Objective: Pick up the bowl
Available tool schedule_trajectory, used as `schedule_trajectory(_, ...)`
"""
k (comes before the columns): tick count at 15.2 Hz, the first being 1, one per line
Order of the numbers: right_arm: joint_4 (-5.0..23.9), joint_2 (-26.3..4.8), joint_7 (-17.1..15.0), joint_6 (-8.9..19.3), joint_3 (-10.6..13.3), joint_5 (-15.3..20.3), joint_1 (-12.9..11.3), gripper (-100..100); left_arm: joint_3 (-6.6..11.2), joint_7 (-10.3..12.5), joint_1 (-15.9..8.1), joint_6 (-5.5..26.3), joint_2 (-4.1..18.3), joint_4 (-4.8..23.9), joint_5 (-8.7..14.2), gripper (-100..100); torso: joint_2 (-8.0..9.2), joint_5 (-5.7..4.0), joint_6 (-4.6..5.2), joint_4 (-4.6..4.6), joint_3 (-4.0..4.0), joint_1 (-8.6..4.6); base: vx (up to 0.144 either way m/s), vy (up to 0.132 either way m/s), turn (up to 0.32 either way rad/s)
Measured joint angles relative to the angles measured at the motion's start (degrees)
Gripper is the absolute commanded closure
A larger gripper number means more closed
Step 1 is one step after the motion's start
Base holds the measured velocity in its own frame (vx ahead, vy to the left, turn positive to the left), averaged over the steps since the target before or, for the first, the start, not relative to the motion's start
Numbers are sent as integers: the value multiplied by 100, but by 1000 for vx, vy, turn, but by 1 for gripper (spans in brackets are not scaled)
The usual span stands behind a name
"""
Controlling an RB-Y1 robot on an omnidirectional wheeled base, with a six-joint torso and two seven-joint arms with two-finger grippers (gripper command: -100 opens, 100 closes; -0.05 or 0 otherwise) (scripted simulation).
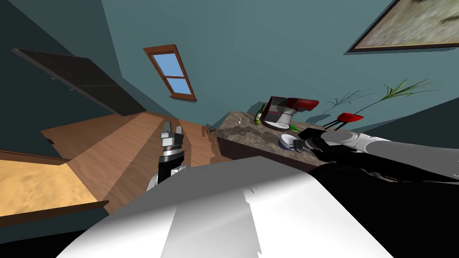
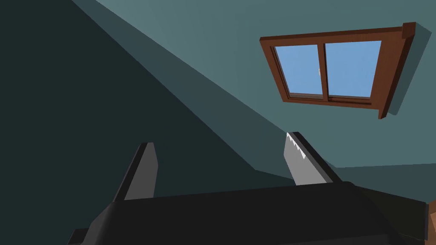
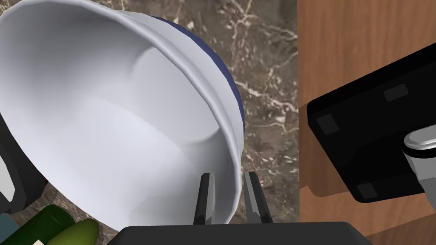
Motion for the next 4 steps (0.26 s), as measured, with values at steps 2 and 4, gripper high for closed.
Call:
schedule_trajectory(2,24,-12,5,-36,19,8,-72,100,0,0,1,0,0,0,0,0,1,7,8,1,1,3,10,7,-232)
schedule_trajectory(4,-61,-147,16,-92,-142,-40,47,100,1,0,2,0,0,0,0,0,7,13,15,3,5,14,16,15,-224)
